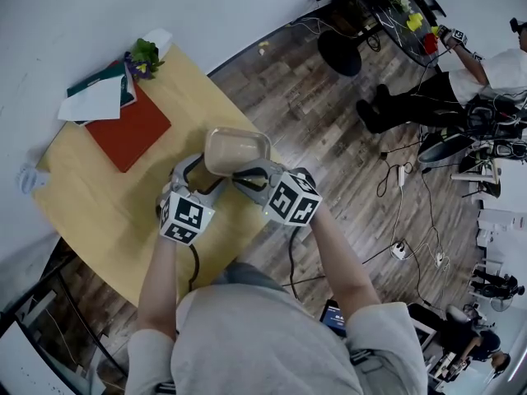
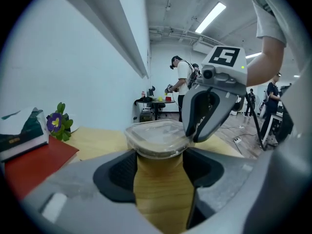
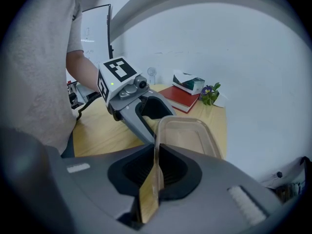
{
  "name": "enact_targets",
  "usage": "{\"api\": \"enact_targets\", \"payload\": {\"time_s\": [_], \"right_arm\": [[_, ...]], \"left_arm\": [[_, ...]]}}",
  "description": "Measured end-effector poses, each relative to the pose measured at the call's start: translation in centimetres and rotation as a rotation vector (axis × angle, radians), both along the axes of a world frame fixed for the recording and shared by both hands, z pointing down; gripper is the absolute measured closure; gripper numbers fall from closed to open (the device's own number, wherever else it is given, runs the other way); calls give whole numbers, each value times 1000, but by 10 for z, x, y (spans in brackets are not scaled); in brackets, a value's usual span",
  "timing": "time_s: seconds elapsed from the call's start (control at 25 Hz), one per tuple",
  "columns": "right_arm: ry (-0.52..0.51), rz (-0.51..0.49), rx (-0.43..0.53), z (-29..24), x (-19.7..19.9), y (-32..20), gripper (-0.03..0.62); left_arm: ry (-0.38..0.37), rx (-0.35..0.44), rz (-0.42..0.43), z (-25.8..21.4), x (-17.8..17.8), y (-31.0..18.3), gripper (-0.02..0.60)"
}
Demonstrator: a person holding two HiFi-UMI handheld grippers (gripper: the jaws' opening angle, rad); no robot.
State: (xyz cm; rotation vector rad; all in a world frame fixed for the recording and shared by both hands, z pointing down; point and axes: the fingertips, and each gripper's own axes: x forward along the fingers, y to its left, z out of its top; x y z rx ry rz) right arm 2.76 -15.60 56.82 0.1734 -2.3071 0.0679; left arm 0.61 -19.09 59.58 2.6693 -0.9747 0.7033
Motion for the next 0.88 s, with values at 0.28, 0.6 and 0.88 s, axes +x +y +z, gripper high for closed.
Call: {"api": "enact_targets", "payload": {"time_s": [0.28, 0.6, 0.88], "right_arm": [[21, 26, 69, 4, 1, -1, 563], [-41, 103, 76, -1, 2, -4, 569], [-121, 180, 16, -3, 5, -6, 577]], "left_arm": [[3, -33, -40, 8, -4, 5, 311], [5, -23, -38, 8, -7, 6, 339], [-14, -14, -33, 9, -4, 7, 351]]}}
